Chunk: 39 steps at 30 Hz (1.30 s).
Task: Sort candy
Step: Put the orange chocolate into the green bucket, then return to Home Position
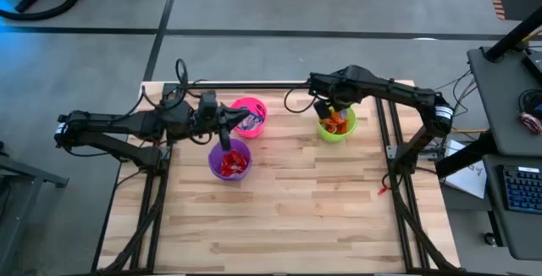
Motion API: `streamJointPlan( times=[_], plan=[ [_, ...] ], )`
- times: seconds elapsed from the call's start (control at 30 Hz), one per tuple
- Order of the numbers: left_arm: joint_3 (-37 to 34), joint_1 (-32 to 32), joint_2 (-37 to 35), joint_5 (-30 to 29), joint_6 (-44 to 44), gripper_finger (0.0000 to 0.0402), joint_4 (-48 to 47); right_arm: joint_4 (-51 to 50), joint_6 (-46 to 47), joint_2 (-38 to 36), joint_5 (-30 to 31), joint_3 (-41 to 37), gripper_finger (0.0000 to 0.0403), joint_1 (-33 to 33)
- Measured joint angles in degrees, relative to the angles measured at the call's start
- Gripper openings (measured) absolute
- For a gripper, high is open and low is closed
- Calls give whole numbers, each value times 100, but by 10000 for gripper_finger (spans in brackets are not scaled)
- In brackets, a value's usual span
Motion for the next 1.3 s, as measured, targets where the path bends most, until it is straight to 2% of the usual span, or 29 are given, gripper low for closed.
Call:
streamJointPlan(
  times=[0.13,0.23,0.43,0.53,0.63,0.73,0.8,0.9,0.97,1.1,1.23,1.3],
  plan=[
    [0,2,9,-632,-226,0,6,129,-448,-5,-384,-51,45,-152],
    [0,2,30,-1061,-546,0,18,130,-699,-5,-640,-64,71,-224],
    [-1,2,91,-1488,-1063,0,-39,96,-1003,-27,-724,-77,128,-222],
    [1,2,94,-1641,-1562,0,-555,193,-1215,-160,-801,-77,146,-222],
    [2,0,94,-1642,-2300,0,-1539,516,-1584,-400,-1038,-109,148,-222],
    [2,-20,85,-1214,-2756,0,-2109,1417,-2241,-852,-1525,-375,143,-177],
    [-4,-104,44,-268,-2432,0,-1946,2271,-2986,-1275,-2197,-706,137,-125],
    [-24,-325,-51,1418,-1629,0,-993,3635,-3948,-1962,-3444,-1415,128,2],
    [-12,-389,-134,1905,-1200,0,-750,4477,-4136,-2376,-3969,-1884,122,96],
    [86,-372,-179,1900,-107,0,-716,5675,-4139,-3016,-4105,-2483,112,159],
    [100,-386,-91,1857,-108,0,-253,6244,-3186,-3433,-4097,-2783,103,159],
    [103,-363,7,1670,90,0,-103,6535,-3164,-3554,-4081,-2902,101,161]
  ],
)
